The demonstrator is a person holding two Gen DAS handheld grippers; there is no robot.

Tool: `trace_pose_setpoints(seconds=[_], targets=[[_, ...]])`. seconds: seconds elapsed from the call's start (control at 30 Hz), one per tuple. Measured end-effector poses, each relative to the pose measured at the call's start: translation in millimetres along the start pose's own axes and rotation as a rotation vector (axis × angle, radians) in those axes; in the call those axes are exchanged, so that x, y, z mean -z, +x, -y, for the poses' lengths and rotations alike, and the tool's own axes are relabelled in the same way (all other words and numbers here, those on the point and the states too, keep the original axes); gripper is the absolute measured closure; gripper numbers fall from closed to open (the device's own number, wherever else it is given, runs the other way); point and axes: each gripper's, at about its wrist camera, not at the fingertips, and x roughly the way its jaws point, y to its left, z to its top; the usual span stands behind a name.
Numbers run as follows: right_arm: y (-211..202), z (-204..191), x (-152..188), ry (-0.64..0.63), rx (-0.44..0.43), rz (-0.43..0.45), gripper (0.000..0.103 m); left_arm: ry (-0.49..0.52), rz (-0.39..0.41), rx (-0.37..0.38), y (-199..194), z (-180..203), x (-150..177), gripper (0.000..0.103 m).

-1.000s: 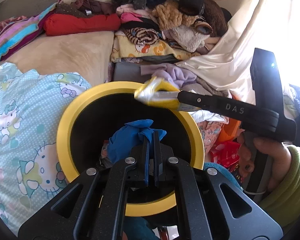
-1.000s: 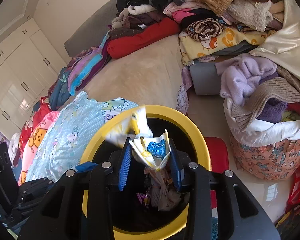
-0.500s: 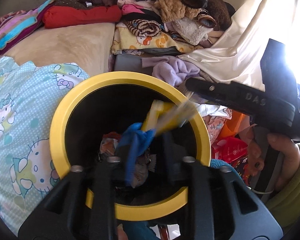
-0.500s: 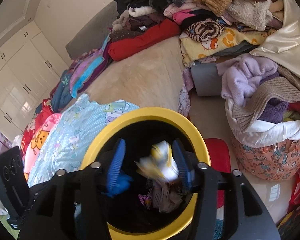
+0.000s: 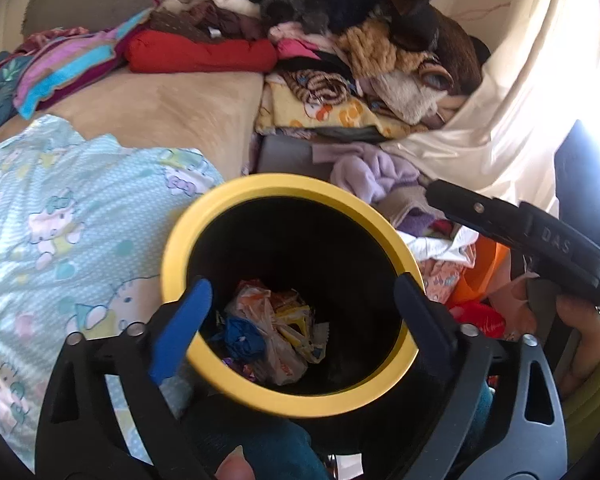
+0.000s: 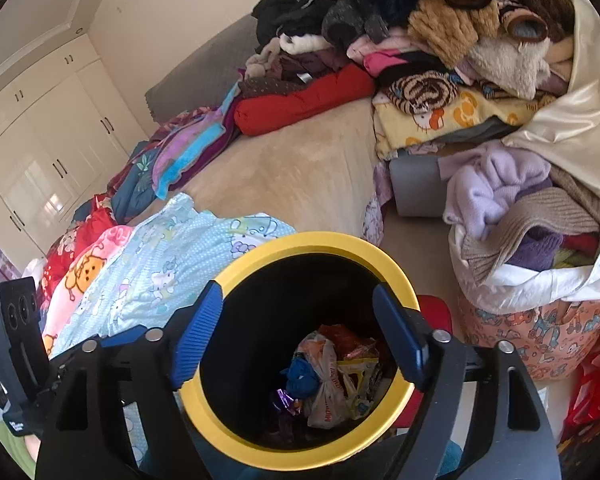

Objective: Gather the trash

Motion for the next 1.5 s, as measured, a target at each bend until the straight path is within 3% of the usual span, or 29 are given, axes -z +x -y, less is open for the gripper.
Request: trace_pose_setpoints(seconds=[0.03,0.4,0.73,1.03,1.33,1.5], targets=[[-3,-2,0,-0.005,0.003,0.006,0.022,-0.002,0.011,-0.013,-5,-1,0,0.011],[-37,-40,14,-0.095,-0.019,0.079,0.008,-0.07,0.131,-0.146,-67,-25,6,0.011],[-56,-77,33,-0.173,-0.039,0.149,0.006,-0.119,0.238,-0.264,-125,-45,22,0.011],[-76,-102,59,-0.214,-0.046,0.276,0.006,-0.1,0.352,-0.338,-165,-44,40,0.011],[-86,-121,101,-0.275,-0.027,0.38,0.006,-0.024,0.426,-0.358,-182,-32,65,0.011],[-81,-125,115,-0.286,0.003,0.402,0.006,-0.049,0.459,-0.372,-185,-35,74,0.011]])
